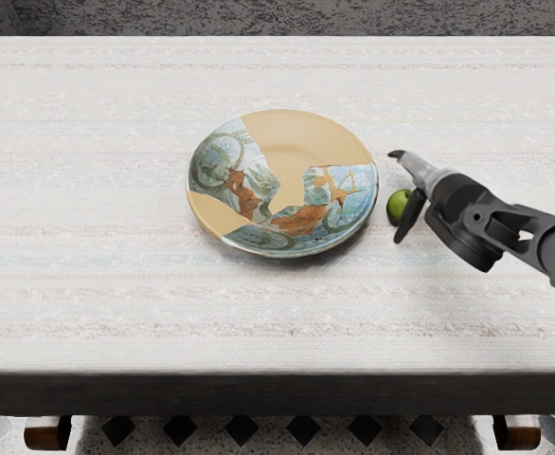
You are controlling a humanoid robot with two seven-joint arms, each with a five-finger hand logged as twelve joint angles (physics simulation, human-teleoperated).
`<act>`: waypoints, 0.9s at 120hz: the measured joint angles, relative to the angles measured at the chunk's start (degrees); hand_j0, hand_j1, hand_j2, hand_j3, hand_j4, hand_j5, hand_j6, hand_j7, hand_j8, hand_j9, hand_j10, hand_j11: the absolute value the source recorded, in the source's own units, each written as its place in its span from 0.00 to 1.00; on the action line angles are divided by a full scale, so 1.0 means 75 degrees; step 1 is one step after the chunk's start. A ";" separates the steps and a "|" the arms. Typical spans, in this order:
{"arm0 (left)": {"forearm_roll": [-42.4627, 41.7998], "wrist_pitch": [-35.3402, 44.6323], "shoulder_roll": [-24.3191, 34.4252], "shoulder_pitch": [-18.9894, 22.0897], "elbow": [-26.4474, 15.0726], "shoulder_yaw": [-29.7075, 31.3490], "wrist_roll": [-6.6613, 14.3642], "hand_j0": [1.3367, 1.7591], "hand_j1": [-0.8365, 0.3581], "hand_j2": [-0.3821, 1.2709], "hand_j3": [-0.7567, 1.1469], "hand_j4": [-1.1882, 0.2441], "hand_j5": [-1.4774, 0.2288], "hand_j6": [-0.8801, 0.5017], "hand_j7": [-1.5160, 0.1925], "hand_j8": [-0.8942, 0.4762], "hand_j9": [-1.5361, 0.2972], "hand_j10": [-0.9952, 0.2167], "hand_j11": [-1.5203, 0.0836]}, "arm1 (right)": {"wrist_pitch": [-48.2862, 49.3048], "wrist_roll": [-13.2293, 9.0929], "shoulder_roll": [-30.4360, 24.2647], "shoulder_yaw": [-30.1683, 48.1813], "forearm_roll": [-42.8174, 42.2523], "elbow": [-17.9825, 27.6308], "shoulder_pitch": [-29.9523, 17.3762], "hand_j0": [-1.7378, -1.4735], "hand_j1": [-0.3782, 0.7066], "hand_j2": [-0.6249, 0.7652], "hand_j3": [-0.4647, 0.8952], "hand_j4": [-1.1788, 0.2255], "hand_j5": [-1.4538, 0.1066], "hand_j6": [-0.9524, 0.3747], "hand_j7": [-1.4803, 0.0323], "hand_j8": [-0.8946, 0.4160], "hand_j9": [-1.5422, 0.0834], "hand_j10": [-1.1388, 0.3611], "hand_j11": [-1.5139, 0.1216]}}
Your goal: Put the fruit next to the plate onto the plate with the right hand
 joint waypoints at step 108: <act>0.0000 0.0000 0.0000 0.0000 0.0000 0.0000 0.0000 0.76 0.97 0.23 0.40 0.82 0.85 0.62 0.87 0.64 0.82 0.80 0.93 | -0.0765 0.0000 -0.0031 -0.0348 -0.0017 0.0220 -0.0110 0.30 0.29 0.42 0.34 0.67 0.73 0.53 0.77 0.50 0.76 0.60 0.73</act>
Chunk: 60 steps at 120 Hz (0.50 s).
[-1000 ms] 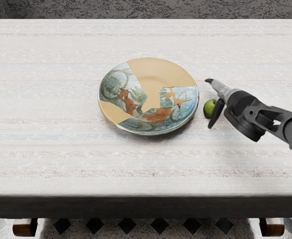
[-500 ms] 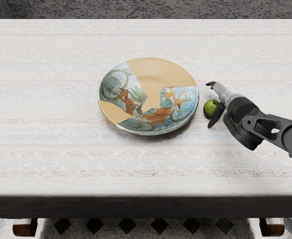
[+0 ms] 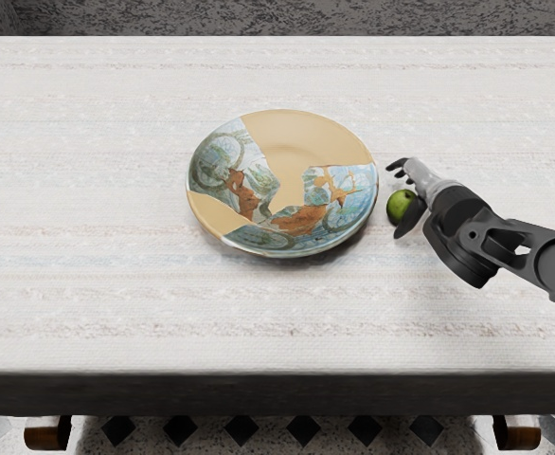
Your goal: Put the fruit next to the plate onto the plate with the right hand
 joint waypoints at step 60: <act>0.0000 0.0000 0.0000 0.0000 0.0000 0.0001 0.0000 0.76 0.97 0.23 0.40 0.82 0.85 0.62 0.87 0.64 0.82 0.80 0.93 | -0.0002 0.0000 -0.0245 -0.0224 -0.0124 0.0312 0.0077 0.30 0.32 0.41 0.34 0.65 0.71 0.51 0.75 0.48 0.73 0.58 0.71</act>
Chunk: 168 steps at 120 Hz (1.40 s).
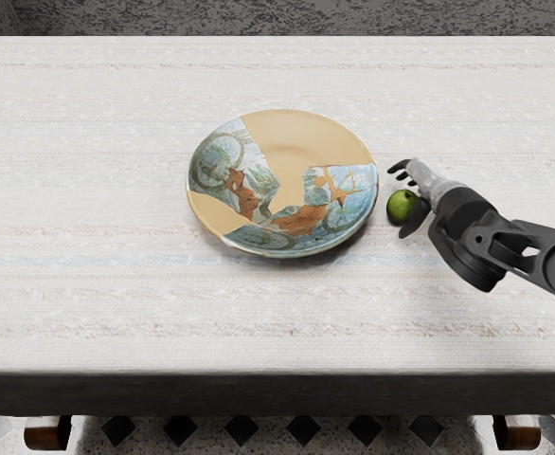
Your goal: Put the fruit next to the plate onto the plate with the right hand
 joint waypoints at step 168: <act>0.0000 0.0000 0.0000 0.0005 0.0000 -0.0002 0.0000 0.76 0.97 0.23 0.40 0.82 0.85 0.62 0.87 0.64 0.82 0.80 0.93 | -0.0115 -0.0003 0.0012 -0.0015 -0.0248 0.0000 -0.0134 0.34 0.59 0.58 0.34 0.34 0.36 0.37 0.38 0.40 0.38 0.40 0.37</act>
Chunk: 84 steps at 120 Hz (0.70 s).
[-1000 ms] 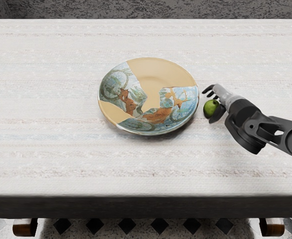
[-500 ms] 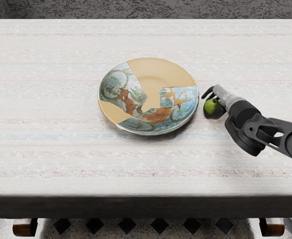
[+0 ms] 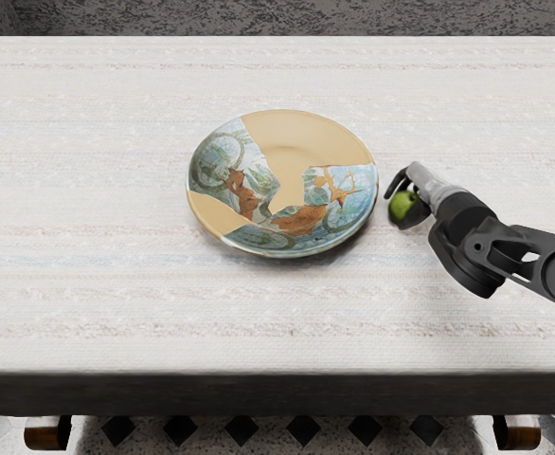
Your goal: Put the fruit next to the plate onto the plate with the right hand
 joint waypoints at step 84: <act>0.0000 0.0000 0.0000 -0.0004 0.0000 0.0001 0.0000 0.76 0.97 0.23 0.40 0.82 0.85 0.62 0.87 0.64 0.82 0.80 0.93 | 0.0571 0.0002 -0.0370 0.0438 0.0143 0.0085 0.0291 0.33 0.64 0.70 0.34 0.34 0.27 0.39 0.34 0.44 0.34 0.43 0.31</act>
